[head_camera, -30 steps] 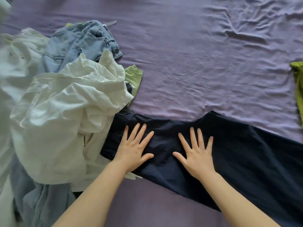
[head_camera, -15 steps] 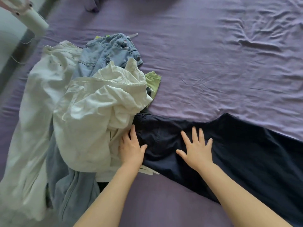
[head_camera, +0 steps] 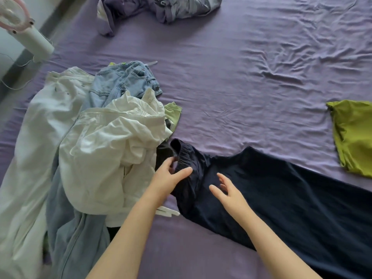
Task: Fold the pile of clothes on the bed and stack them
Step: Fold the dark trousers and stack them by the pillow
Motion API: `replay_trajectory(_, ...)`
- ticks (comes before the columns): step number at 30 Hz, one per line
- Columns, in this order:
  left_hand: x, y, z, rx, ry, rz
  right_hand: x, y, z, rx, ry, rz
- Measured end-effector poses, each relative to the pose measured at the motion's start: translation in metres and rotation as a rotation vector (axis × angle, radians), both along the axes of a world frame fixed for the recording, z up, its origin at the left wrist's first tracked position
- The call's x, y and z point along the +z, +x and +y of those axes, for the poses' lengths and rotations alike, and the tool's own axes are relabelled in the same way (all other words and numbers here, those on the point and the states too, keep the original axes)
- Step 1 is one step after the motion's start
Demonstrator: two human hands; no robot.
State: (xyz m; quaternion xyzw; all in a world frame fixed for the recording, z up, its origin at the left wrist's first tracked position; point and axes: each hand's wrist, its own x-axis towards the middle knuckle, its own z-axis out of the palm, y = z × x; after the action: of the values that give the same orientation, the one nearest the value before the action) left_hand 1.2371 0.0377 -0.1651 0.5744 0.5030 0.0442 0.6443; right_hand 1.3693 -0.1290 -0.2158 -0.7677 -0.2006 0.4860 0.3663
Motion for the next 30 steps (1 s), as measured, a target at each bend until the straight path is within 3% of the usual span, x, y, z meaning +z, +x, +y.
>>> replay_trajectory(4, 0.019, 0.045, -0.046, -0.3, 0.053, -0.021, 0.028, 0.031, -0.02, -0.313, 0.171, 0.384)
replay_trajectory(7, 0.014, 0.082, -0.094, -0.492, 0.023, 0.014, 0.037, 0.061, -0.053, -0.331, 0.274, 0.536)
replay_trajectory(10, -0.004, 0.108, -0.138, -0.532, 0.05, 0.067, 0.028, 0.075, -0.087, -0.413, 0.135, 0.34)
replay_trajectory(14, -0.026, 0.118, -0.173, -0.466, 0.431, 0.252, 0.003, 0.087, -0.128, -0.581, 0.012, 0.148)
replay_trajectory(17, -0.044, 0.117, -0.19, -0.685, 0.689, 0.363, -0.006, 0.099, -0.159, -0.65, 0.007, 0.098)
replay_trajectory(20, -0.061, 0.123, -0.204, -0.941, 0.752, 0.507, -0.016, 0.108, -0.184, -0.683, -0.039, 0.092)
replay_trajectory(24, -0.084, 0.134, -0.218, -1.046, 0.829, 0.548, -0.026, 0.109, -0.194, -0.58, -0.113, 0.071)
replay_trajectory(28, -0.104, 0.141, -0.217, -1.134, 0.902, 0.516, -0.032, 0.101, -0.197, -0.53, -0.23, -0.096)
replay_trajectory(30, -0.111, 0.142, -0.211, -1.187, 0.908, 0.531, -0.031, 0.094, -0.198, -0.434, -0.249, -0.27)
